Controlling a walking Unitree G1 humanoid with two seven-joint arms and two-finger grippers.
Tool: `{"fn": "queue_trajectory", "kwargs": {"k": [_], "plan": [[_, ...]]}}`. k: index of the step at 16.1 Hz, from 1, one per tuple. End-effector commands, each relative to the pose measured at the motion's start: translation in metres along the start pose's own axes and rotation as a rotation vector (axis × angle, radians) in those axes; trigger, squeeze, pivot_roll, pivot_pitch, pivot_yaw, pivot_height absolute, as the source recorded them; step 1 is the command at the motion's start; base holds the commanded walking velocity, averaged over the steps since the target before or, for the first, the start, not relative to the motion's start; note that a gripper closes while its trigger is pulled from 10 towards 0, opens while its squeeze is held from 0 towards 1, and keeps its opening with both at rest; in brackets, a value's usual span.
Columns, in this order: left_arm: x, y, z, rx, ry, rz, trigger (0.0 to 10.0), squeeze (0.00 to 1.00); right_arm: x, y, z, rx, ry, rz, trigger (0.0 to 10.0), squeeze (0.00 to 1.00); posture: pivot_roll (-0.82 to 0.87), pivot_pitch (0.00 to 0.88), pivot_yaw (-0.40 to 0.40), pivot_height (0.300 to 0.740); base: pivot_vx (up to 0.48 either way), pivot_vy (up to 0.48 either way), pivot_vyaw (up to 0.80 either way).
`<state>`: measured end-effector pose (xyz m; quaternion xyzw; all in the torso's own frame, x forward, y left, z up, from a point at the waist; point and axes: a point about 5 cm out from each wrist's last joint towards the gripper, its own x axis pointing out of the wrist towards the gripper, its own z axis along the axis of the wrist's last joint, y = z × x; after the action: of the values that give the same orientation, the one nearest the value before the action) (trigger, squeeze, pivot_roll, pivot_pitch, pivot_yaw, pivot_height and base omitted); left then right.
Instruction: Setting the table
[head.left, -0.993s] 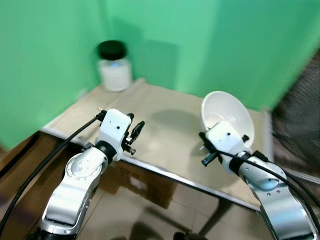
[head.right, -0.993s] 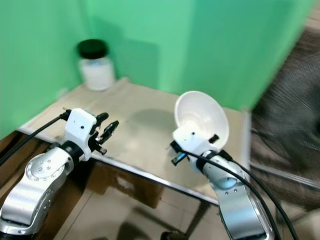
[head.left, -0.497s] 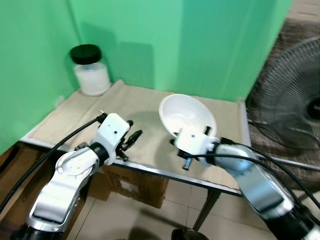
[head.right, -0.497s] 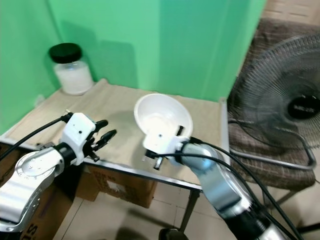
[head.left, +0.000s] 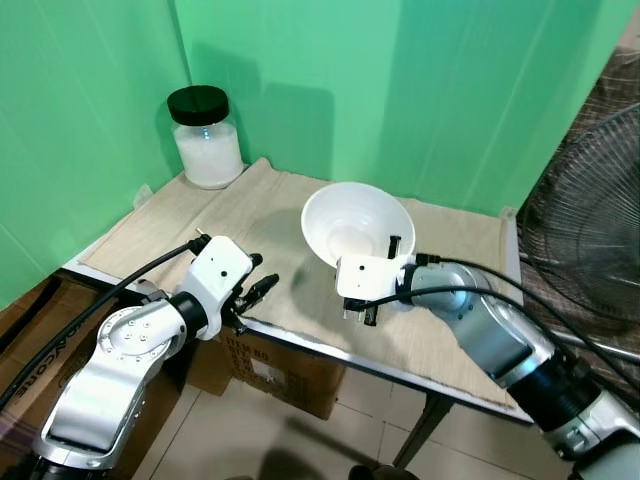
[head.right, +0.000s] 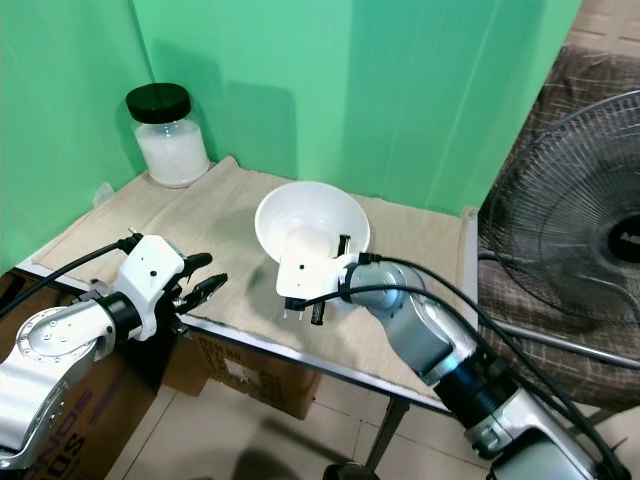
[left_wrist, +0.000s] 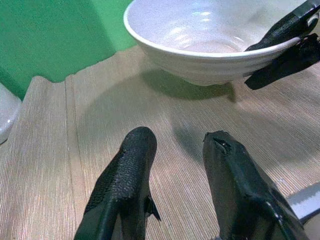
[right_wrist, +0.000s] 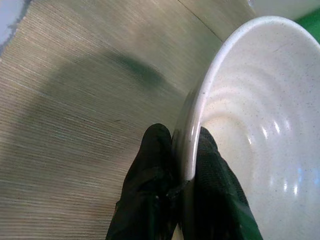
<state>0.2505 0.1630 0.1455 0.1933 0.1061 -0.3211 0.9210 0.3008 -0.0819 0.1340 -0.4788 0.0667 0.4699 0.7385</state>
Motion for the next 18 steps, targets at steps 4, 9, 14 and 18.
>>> {"fn": "queue_trajectory", "kwargs": {"k": [4,9,14,18], "plan": [[-0.006,-0.002,0.009,0.004,-0.025,-0.052,10.0,0.0,-0.001,-0.014,0.005,-0.122,-0.015,0.07,10.0,1.0,0.08,0.0,-0.02,0.74,0.0,0.0,0.0],[-0.008,0.0,0.011,0.0,-0.033,-0.049,10.0,0.0,-0.029,-0.031,0.017,-0.151,-0.12,0.17,10.0,1.0,0.09,0.0,-0.025,0.74,0.0,0.0,0.0],[-0.009,-0.002,0.009,-0.005,-0.026,-0.06,10.0,0.0,-0.062,-0.062,0.028,0.144,-0.33,0.125,10.0,1.0,0.08,0.0,-0.026,0.74,0.0,0.0,0.0],[-0.006,-0.004,0.011,-0.006,-0.037,-0.074,10.0,0.0,-0.055,-0.1,-0.014,0.537,-0.196,-0.268,10.0,1.0,0.08,0.0,-0.024,0.74,0.0,0.0,0.0]]}}
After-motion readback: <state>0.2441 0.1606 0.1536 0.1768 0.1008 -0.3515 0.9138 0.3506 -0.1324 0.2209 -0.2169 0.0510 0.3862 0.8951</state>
